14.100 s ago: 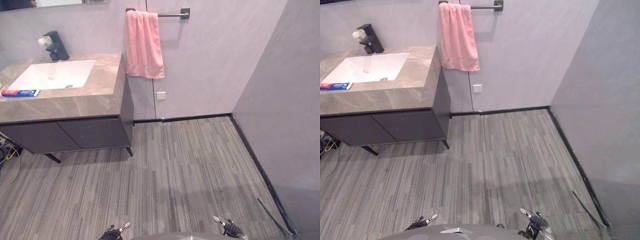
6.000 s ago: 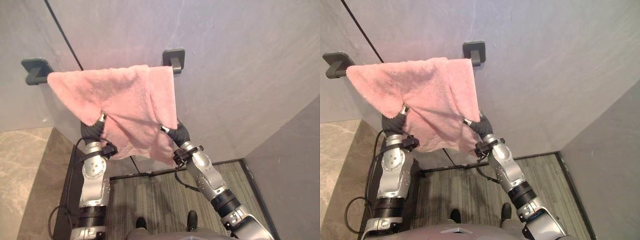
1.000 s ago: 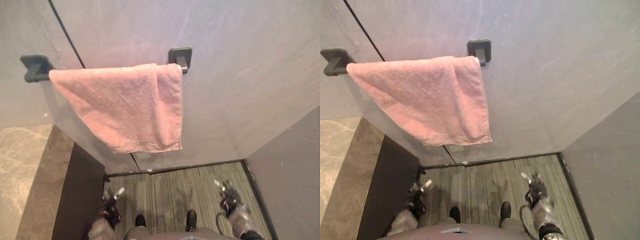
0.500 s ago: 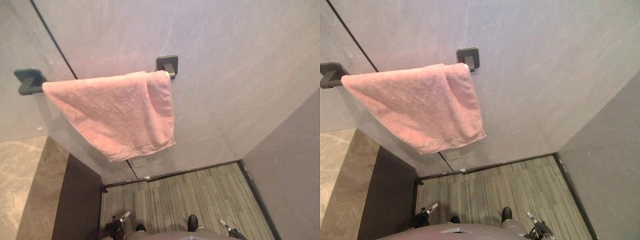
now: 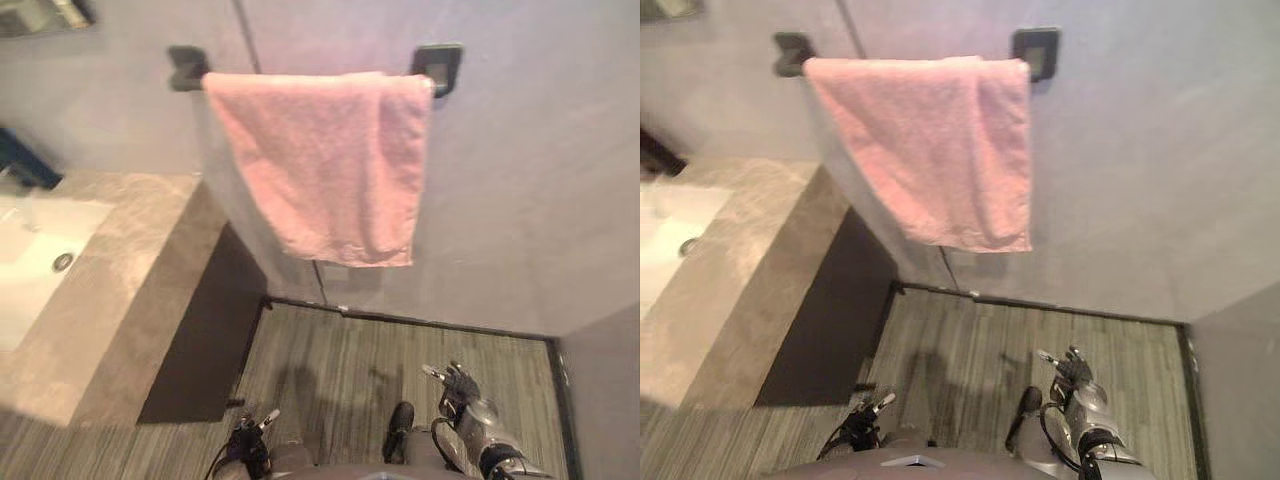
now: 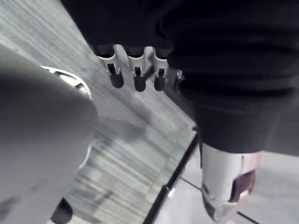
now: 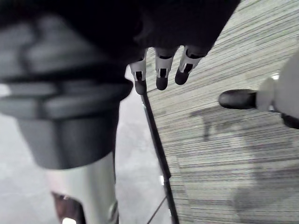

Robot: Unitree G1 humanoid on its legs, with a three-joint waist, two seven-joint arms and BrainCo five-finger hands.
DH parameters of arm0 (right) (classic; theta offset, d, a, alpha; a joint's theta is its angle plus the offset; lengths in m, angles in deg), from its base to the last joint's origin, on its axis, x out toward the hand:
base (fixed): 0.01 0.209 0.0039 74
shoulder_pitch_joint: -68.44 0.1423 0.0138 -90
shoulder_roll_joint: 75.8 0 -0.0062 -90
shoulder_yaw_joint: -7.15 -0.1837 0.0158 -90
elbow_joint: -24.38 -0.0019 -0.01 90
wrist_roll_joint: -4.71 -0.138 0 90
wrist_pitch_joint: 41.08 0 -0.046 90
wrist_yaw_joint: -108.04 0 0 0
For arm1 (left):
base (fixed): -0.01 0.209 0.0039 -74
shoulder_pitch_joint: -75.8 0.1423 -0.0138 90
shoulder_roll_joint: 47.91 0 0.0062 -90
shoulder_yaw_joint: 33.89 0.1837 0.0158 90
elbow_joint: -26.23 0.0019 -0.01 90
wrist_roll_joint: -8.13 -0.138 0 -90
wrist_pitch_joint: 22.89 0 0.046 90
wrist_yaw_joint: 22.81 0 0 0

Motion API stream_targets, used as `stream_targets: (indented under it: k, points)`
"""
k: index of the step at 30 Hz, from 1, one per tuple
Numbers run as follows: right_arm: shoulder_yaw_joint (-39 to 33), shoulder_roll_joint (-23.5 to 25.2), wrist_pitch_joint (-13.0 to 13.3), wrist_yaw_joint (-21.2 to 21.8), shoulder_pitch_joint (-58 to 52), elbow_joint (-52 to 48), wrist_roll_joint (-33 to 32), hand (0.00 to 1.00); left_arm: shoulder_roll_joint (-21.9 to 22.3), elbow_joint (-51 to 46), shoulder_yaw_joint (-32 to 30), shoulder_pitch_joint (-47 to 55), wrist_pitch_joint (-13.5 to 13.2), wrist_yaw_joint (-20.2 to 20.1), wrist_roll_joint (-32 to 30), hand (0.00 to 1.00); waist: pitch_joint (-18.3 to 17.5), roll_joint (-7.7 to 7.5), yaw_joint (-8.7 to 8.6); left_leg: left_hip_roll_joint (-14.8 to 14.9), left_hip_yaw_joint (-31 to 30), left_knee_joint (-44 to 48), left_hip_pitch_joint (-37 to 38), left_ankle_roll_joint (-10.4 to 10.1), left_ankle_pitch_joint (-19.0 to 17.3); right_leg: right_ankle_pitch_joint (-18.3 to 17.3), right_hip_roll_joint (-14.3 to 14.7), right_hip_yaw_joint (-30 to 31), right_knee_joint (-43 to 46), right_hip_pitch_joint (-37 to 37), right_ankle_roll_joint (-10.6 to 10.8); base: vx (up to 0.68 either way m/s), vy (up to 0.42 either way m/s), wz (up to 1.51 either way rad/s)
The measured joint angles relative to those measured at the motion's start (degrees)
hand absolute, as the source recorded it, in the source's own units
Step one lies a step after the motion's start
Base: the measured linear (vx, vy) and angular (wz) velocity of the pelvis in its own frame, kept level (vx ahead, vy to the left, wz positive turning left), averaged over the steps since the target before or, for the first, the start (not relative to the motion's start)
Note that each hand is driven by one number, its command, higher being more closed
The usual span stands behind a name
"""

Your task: Organize washtable

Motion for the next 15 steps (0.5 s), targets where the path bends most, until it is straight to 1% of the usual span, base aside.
stream_targets:
  k: [1,2,3,4,5,6,7,8,9,10,11,12,13,14,15]
  points:
    - [0.41,0.30,0.01,-0.02,-1.21,0.07,0.00,0.00,-0.80,0.47,-0.92,0.05,0.18,-0.02,-1.31,0.00,-0.47,0.51,-0.04,-0.59,-0.48,-5.82,2.18,0.95,-4.66,1.05,-0.09,-1.55,-0.07,-0.55,0.23,0.09,0.083,0.33]
    - [0.38,0.28,-0.01,-0.06,-1.17,0.18,0.01,0.00,-0.78,1.28,-1.00,0.07,0.38,-0.01,-2.16,0.00,-0.69,1.04,-0.15,-0.71,-0.55,-8.95,2.61,2.01,-6.83,1.03,0.13,-1.93,1.09,-1.92,0.19,0.05,0.140,0.31]
    - [0.22,0.28,0.01,-0.08,-1.08,0.57,0.03,0.00,-0.76,1.75,-0.91,-0.31,0.96,-0.05,-2.83,0.00,-0.79,1.46,-0.54,-1.79,-0.36,-15.14,3.72,3.70,-9.62,0.90,-0.23,-2.49,3.61,-4.63,0.01,-0.02,0.189,0.28]
    - [-0.63,0.19,0.02,-0.07,-1.09,1.10,0.08,0.00,-0.78,2.51,-0.77,-1.80,1.39,-0.11,-3.47,0.00,-0.15,0.31,-0.49,-4.01,-0.36,-20.63,5.26,4.37,-10.18,0.87,-2.06,-2.49,6.10,-6.84,-0.02,-0.06,0.210,0.35]
    - [-1.05,0.06,0.02,-0.07,-1.09,1.80,0.09,0.00,-0.80,2.91,-0.73,-2.52,1.41,-0.12,-4.11,0.00,0.30,-0.47,-0.49,-5.19,-0.46,-22.33,5.95,4.42,-10.13,0.87,-3.30,-2.48,7.32,-7.35,-0.01,-0.16,0.228,0.31]
    - [-1.52,-0.36,-0.06,-0.19,-1.50,2.75,0.14,0.00,-0.94,3.28,-0.44,-3.42,1.39,-0.18,-5.20,0.00,0.81,-1.56,-0.48,-7.66,-0.98,-25.50,7.38,5.52,-9.48,1.03,-5.69,-2.06,9.14,-7.63,0.29,-0.22,0.239,0.18]
    - [-1.37,-0.77,-0.14,-0.14,-2.67,2.82,0.38,0.00,-1.07,3.34,-0.26,-3.46,1.32,-0.43,-6.84,0.00,0.97,-2.54,-0.67,-10.33,-1.26,-28.91,9.55,7.73,-7.94,1.57,-7.70,-0.68,10.23,-7.60,1.62,-0.22,0.247,0.10]
    - [-1.28,-0.84,-0.17,-0.02,-3.24,2.83,0.88,0.00,-1.26,3.45,-0.17,-3.44,1.30,-0.58,-7.70,0.00,0.90,-2.85,-0.94,-11.56,-1.46,-30.33,10.38,8.67,-7.25,2.10,-8.36,0.03,10.24,-7.55,2.55,-0.19,0.261,0.01]
    - [-1.30,-0.77,-0.17,0.11,-3.54,2.73,1.45,0.00,-1.63,4.00,-0.28,-3.38,1.29,-0.82,-8.85,0.00,0.60,-3.50,-1.63,-13.31,-1.53,-31.01,10.34,9.74,-6.62,4.66,-8.92,3.47,8.68,-7.65,5.32,-0.17,0.269,-0.04]
    - [-1.26,-0.66,-0.33,0.18,-3.45,2.74,2.58,0.00,-1.95,4.64,-0.52,-3.44,1.26,-0.84,-8.85,0.00,0.48,-3.79,-1.65,-14.14,-1.17,-30.27,9.59,10.40,-6.23,7.82,-8.89,7.06,7.07,-7.90,6.53,-0.10,0.298,-0.06]
    - [-1.39,-0.64,-0.35,0.31,-3.17,2.60,2.73,0.00,-1.84,5.09,-0.70,-3.43,1.21,-0.83,-8.86,0.00,0.34,-3.84,-1.68,-14.14,-0.98,-29.14,8.28,11.03,-5.98,7.55,-8.47,11.72,9.13,-8.88,7.17,0.09,0.146,0.01]
    - [-1.39,-0.64,-0.37,0.36,-3.19,2.53,2.77,0.00,-1.93,5.20,-0.88,-3.43,1.18,-0.80,-8.87,0.00,0.37,-3.92,-1.71,-13.97,-1.31,-28.46,7.59,11.97,-5.93,4.56,-8.46,13.27,13.87,-9.52,6.62,0.42,-0.137,0.52]
    - [-1.49,-0.22,-0.51,0.31,-3.73,2.63,2.91,0.00,-2.36,5.19,-1.14,-3.44,1.14,-0.60,-8.82,0.00,0.39,-4.19,-1.62,-13.75,-3.88,-27.30,5.55,13.45,-5.18,-3.29,-8.28,15.44,24.79,-9.59,5.97,0.49,-0.279,0.79]
    - [-1.66,0.20,-0.55,0.33,-4.10,2.62,2.91,0.00,-2.41,5.08,-1.26,-3.43,1.04,-0.60,-8.76,0.00,0.20,-4.60,-1.50,-13.75,-5.10,-27.09,4.77,13.95,-4.85,-5.55,-8.05,16.63,28.37,-9.26,6.07,0.54,-0.345,1.29]
    - [-2.17,0.90,-0.59,0.34,-4.59,2.60,2.90,0.00,-2.43,5.02,-1.94,-3.43,0.79,-0.65,-8.54,0.00,-0.04,-5.46,-1.32,-13.97,-7.82,-26.62,3.63,14.41,-4.52,-9.11,-7.16,19.49,34.06,-7.92,7.21,0.43,-0.278,1.34]
